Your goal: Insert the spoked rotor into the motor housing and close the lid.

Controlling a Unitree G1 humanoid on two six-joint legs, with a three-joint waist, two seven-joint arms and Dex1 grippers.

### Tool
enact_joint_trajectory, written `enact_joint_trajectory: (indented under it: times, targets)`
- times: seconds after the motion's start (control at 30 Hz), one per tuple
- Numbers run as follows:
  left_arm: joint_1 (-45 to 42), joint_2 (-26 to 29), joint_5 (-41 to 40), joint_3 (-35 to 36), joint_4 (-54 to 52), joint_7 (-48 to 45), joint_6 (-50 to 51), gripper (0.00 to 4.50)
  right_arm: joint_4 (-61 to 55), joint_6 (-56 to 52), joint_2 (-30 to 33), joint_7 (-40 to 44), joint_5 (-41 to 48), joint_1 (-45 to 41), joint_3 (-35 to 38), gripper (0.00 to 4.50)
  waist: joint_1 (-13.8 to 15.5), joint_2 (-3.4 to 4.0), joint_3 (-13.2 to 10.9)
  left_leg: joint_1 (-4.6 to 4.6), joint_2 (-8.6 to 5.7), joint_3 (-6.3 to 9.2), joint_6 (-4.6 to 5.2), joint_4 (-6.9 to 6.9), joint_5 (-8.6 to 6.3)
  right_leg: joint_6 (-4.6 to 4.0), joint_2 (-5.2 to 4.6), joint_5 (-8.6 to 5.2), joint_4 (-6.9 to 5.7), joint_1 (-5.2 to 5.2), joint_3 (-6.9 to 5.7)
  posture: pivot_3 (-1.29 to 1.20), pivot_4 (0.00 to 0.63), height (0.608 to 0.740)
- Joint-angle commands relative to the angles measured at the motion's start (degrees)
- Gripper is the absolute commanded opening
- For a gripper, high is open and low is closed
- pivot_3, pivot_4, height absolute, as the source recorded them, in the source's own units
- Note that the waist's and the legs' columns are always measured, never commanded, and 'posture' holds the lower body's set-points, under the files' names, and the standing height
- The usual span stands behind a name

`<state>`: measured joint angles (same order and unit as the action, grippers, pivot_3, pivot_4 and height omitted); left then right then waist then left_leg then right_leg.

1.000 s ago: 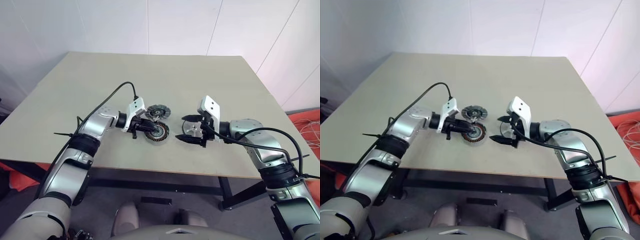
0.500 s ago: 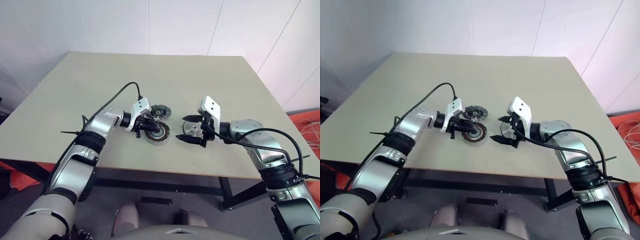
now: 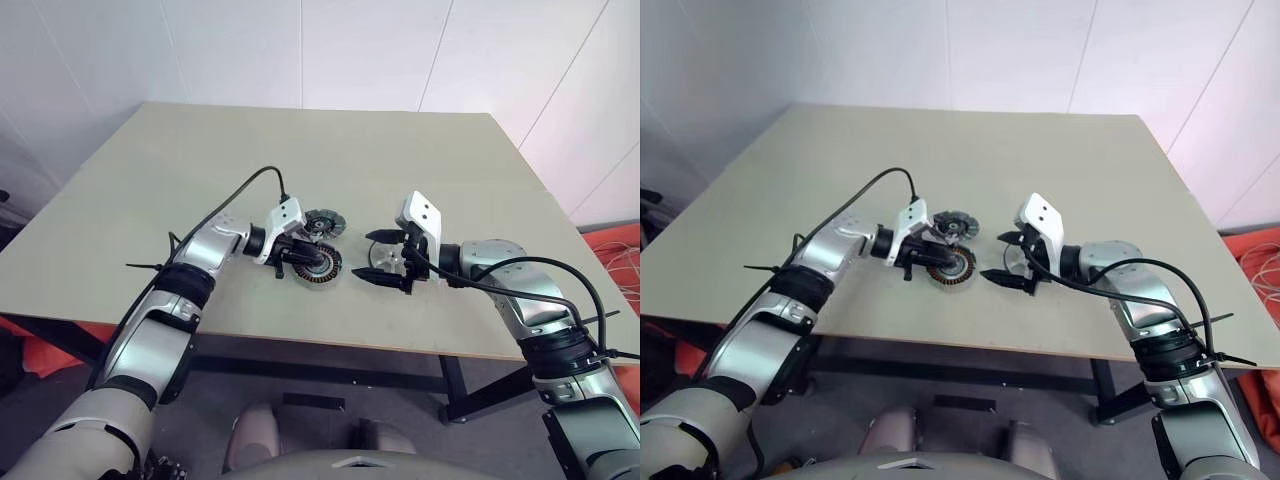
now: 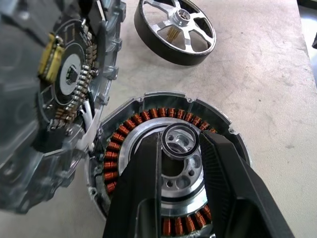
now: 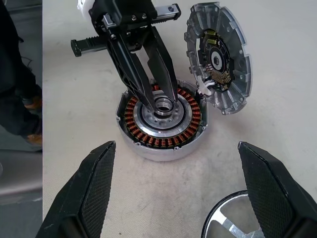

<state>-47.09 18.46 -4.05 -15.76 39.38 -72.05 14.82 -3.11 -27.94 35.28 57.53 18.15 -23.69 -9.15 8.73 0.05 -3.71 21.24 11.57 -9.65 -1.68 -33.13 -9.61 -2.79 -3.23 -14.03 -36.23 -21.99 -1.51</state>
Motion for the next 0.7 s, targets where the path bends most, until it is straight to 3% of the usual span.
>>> enact_joint_trajectory:
  times: [0.03, 0.7]
  targets:
    - [-1.2, -0.1, 0.6, 0.0, 0.0, 0.0, -1.2, 0.79, -2.3, 0.7, 0.2, -0.1, 1.1, -0.2, 2.2, 4.5, 0.0, 0.0, 0.0, 0.0, 0.0, 0.0, 0.0, 0.0, 0.0, 0.0, 0.0, 0.0, 0.0, 0.0, 0.0, 0.0, 0.0, 0.74]
    - [-2.4, -1.3, 0.7, 1.1, 2.2, -0.1, -0.9, 0.79, -2.1, 0.8, 0.2, -0.2, 1.1, -0.4, 2.3, 4.5, 0.0, 0.0, 0.0, 0.01, -0.02, 0.0, 0.01, 0.0, 0.0, 0.0, -0.03, 0.0, 0.0, 0.0, -0.01, 0.0, 0.0, 0.74]
